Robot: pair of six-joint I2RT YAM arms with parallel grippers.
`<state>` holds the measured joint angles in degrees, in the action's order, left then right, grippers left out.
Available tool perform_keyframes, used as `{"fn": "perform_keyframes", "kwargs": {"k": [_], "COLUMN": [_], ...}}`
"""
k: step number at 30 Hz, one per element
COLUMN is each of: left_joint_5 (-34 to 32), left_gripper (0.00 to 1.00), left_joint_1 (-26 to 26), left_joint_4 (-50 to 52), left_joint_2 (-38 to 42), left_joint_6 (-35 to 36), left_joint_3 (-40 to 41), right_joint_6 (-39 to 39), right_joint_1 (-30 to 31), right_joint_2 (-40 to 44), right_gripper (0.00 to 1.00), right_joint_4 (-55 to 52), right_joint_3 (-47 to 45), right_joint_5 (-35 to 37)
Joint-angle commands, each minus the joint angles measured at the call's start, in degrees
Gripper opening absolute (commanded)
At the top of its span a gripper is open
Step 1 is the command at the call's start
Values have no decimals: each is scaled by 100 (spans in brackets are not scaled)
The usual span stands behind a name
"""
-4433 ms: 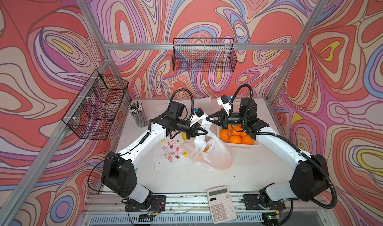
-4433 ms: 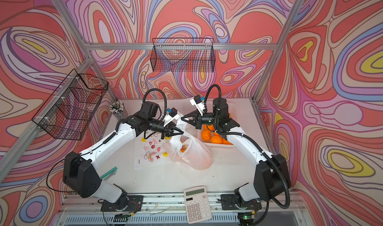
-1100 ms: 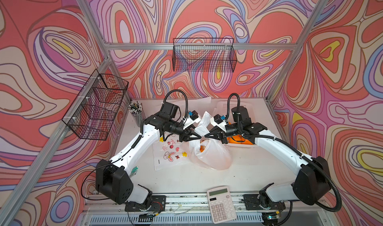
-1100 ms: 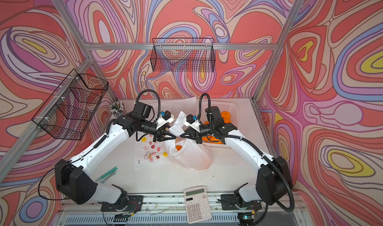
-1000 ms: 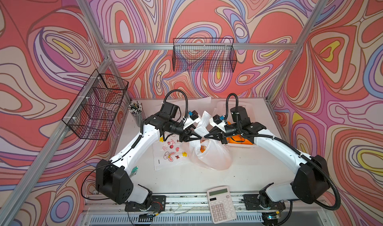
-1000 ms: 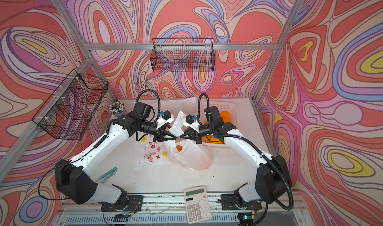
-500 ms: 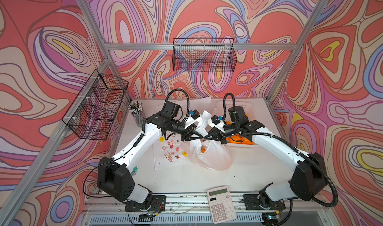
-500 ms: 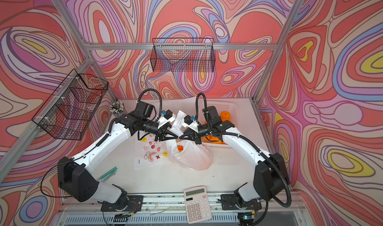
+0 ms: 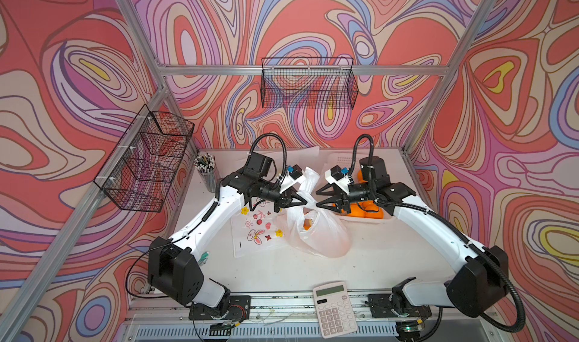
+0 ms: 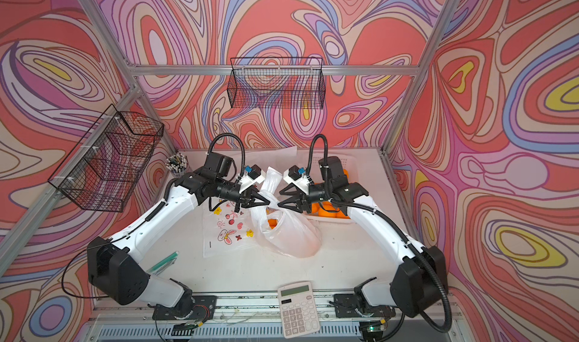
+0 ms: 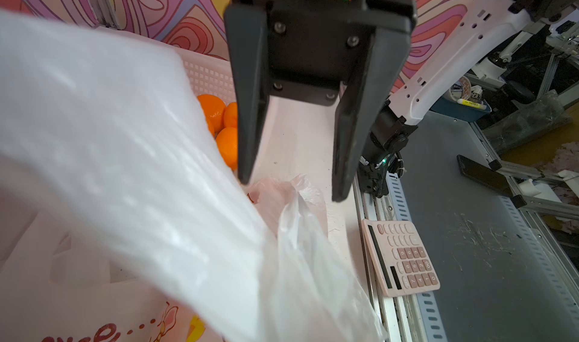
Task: Place the oranges into plastic bags & tie knots
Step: Tie the plastic bag at the center of the board.
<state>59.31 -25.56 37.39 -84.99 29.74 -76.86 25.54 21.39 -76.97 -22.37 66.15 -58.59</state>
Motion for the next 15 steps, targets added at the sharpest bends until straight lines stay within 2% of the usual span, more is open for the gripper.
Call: {"fn": "perform_keyframes", "kwargs": {"k": [1, 3, 6, 12, 14, 15], "left_joint_5": [19, 11, 10, 37, 11, 6], "left_gripper": [0, 0, 0, 0, 0, 0], "left_joint_1": [-32, -28, -33, -28, -35, -30], "left_joint_4": [-101, -138, -179, -280, -277, -276], "left_joint_2": [44, 53, 61, 79, 79, 79], "left_joint_6": [72, 67, 67, 76, 89, 85], "left_joint_3": [-6, 21, 53, 142, 145, 145], "right_joint_6": [-1272, -1822, -2350, -2852, -2996, -3032], "right_joint_1": [-236, -231, -215, 90, 128, 129], "right_joint_2": [121, -17, -344, -810, -915, -928], "right_gripper": [69, 76, 77, 78, 71, 64], "right_joint_4": [1339, 1838, 2233, 3049, 3278, 3361], "right_joint_3": [-199, -124, 130, 368, 451, 471], "right_joint_5": [102, 103, -135, -504, -661, -751]}}
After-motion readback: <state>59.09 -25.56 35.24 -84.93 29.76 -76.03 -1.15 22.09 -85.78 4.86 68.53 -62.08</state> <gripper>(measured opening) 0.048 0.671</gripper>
